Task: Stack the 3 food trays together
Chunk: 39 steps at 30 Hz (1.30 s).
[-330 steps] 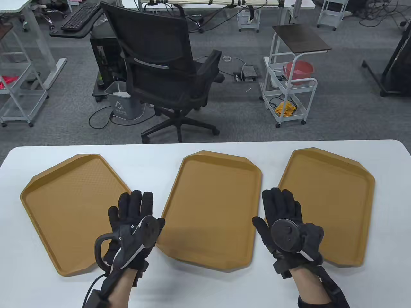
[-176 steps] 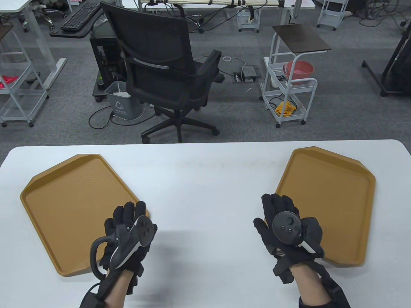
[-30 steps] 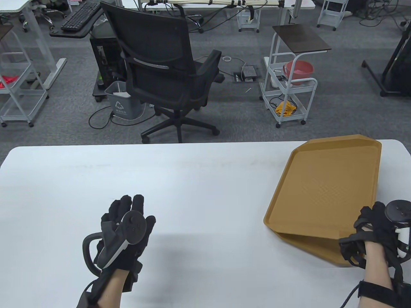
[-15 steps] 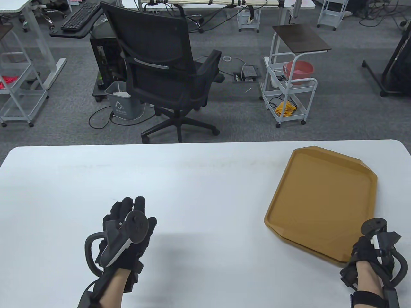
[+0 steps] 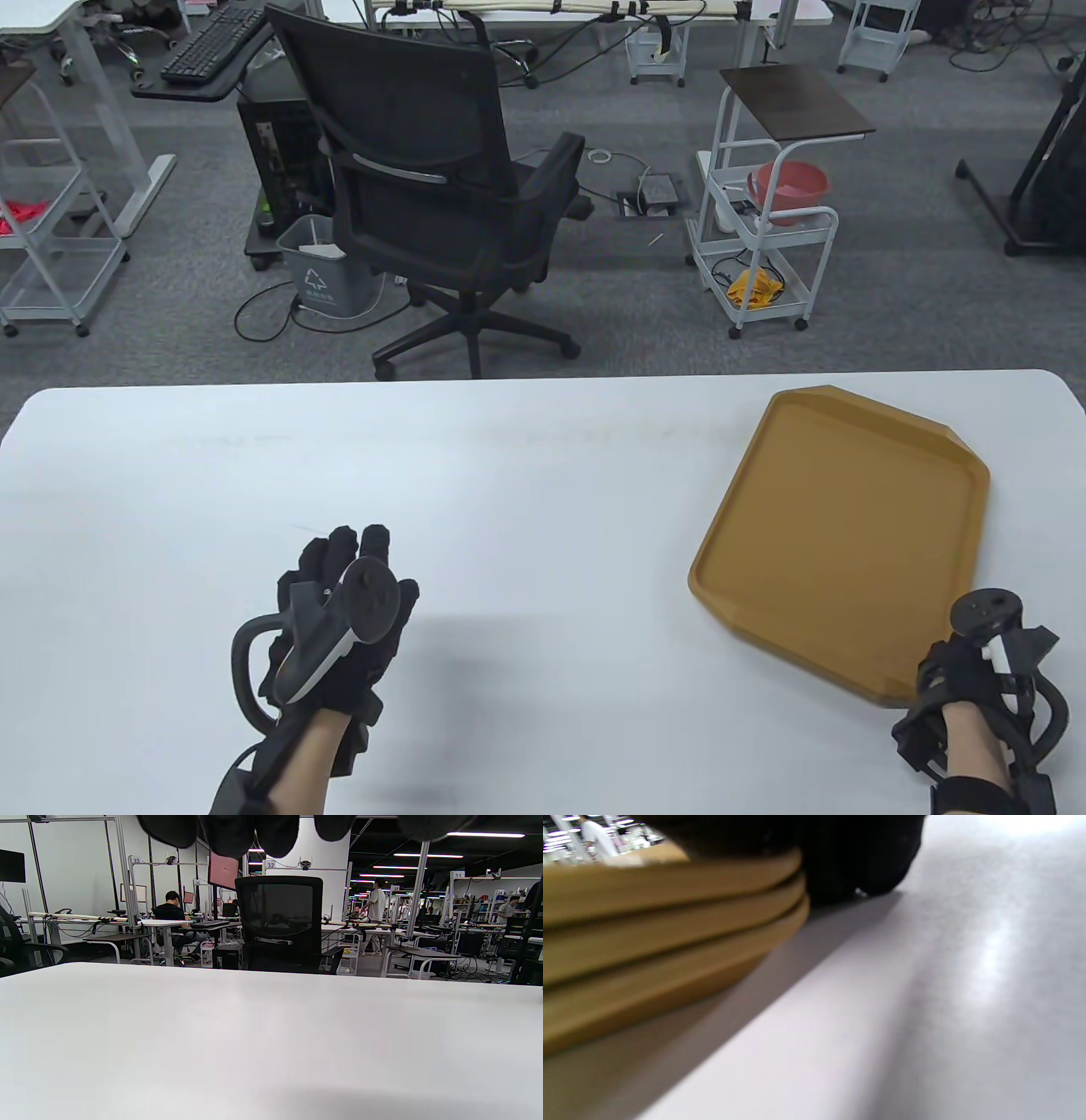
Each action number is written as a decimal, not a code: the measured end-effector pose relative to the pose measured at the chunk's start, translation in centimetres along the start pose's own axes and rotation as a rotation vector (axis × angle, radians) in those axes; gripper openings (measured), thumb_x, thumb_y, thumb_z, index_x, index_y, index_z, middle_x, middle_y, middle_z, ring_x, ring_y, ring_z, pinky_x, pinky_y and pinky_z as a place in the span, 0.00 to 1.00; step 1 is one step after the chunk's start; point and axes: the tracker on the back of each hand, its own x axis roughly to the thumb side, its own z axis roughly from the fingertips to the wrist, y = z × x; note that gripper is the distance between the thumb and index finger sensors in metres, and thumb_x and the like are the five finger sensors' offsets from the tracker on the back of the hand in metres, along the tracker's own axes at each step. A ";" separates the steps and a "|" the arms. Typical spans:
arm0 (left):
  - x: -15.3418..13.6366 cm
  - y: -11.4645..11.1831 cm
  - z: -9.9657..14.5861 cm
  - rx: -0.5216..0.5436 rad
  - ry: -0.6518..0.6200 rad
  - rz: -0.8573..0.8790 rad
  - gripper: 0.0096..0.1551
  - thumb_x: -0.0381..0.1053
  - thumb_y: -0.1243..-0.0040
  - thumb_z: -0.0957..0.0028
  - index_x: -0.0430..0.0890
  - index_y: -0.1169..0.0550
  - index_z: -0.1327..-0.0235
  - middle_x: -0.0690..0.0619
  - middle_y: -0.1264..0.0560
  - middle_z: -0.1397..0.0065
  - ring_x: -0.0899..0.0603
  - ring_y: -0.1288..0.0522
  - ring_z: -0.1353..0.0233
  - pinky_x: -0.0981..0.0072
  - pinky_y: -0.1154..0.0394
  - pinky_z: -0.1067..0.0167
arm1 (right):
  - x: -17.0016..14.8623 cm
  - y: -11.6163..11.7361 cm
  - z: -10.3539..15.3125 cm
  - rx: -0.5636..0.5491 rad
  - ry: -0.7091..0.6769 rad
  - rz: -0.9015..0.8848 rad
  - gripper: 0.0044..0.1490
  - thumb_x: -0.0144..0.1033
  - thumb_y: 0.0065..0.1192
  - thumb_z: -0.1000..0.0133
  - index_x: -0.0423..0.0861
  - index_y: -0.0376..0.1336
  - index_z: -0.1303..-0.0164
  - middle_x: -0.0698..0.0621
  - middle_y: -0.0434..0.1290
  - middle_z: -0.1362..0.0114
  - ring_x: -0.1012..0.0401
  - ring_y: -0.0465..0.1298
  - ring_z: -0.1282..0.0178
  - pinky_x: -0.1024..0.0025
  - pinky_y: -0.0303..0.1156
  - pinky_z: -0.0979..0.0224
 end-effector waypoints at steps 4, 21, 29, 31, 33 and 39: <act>0.1 -0.1 0.0 0.000 -0.005 0.004 0.43 0.73 0.56 0.45 0.62 0.47 0.16 0.53 0.47 0.10 0.37 0.44 0.10 0.37 0.42 0.19 | 1.4 0.6 0.9 0.000 -0.097 0.032 0.40 0.38 0.58 0.41 0.40 0.51 0.19 0.39 0.65 0.26 0.55 0.74 0.36 0.56 0.71 0.27; 0.1 0.0 0.1 0.006 -0.007 -0.003 0.43 0.72 0.56 0.45 0.62 0.47 0.16 0.53 0.47 0.10 0.36 0.43 0.11 0.37 0.42 0.19 | 14.3 7.8 11.7 0.100 -0.615 0.116 0.44 0.46 0.57 0.41 0.31 0.52 0.23 0.35 0.67 0.32 0.56 0.75 0.43 0.57 0.72 0.34; -0.2 -0.1 0.1 0.006 -0.004 -0.005 0.43 0.72 0.56 0.45 0.62 0.47 0.16 0.53 0.47 0.10 0.36 0.43 0.11 0.37 0.42 0.19 | 18.4 11.0 17.0 0.121 -0.789 0.198 0.48 0.57 0.49 0.39 0.35 0.49 0.21 0.38 0.65 0.30 0.58 0.73 0.42 0.60 0.70 0.33; -0.2 -0.1 0.1 0.003 -0.003 -0.002 0.43 0.72 0.56 0.45 0.62 0.47 0.16 0.53 0.47 0.10 0.37 0.43 0.11 0.37 0.42 0.19 | 18.6 11.3 17.5 0.127 -0.806 0.211 0.48 0.59 0.47 0.39 0.37 0.48 0.20 0.39 0.64 0.29 0.58 0.73 0.41 0.59 0.70 0.33; -0.2 -0.1 0.1 0.003 -0.004 -0.003 0.43 0.72 0.56 0.45 0.62 0.47 0.16 0.54 0.47 0.10 0.37 0.43 0.10 0.37 0.42 0.19 | 18.8 11.2 17.4 0.131 -0.819 0.203 0.49 0.59 0.49 0.40 0.36 0.49 0.20 0.38 0.65 0.29 0.57 0.73 0.42 0.58 0.70 0.33; -0.3 0.0 0.1 0.008 -0.004 0.007 0.43 0.72 0.55 0.45 0.62 0.47 0.16 0.56 0.47 0.10 0.38 0.44 0.10 0.37 0.43 0.19 | 18.7 9.6 16.4 0.221 -0.842 0.147 0.44 0.53 0.51 0.40 0.38 0.52 0.21 0.37 0.66 0.28 0.52 0.75 0.39 0.54 0.71 0.32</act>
